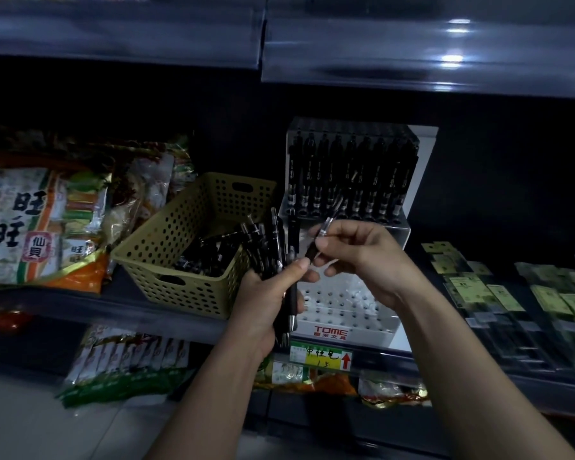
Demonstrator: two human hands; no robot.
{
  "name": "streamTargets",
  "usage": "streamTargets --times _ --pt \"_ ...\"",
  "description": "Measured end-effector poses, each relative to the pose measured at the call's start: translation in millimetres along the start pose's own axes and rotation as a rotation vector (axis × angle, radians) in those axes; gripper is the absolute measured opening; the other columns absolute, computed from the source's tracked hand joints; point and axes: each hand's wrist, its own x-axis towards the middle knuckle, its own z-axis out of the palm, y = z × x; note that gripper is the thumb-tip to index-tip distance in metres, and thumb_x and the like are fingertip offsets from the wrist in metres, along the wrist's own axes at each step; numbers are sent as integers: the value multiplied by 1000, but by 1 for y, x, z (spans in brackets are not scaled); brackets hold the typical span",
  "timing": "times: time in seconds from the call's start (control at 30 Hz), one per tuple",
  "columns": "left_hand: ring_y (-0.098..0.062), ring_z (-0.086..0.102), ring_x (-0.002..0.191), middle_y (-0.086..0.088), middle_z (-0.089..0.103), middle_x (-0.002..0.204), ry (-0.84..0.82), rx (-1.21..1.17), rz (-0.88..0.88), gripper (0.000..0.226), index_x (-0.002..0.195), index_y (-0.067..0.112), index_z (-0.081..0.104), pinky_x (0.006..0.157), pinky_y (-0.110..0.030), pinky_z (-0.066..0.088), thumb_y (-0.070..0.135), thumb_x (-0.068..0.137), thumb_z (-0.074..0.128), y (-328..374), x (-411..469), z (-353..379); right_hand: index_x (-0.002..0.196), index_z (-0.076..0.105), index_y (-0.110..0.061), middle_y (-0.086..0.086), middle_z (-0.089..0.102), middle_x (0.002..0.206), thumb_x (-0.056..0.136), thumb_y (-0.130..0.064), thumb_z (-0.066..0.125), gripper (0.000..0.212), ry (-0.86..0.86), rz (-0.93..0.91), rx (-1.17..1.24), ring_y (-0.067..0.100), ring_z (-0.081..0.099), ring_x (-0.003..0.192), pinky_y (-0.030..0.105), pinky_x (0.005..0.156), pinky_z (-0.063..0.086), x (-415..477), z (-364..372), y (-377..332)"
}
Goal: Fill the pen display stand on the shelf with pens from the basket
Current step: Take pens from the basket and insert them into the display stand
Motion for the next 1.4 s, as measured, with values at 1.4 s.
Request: streamTargets --times 1.4 --pt "-13 50 44 0 59 61 154 -169 -102 36 110 5 64 44 -24 42 31 86 67 -4 17 -24 102 70 -14 -12 65 75 81 -24 75 24 721 -461 -571 5 63 71 21 70 51 54 59 -2"
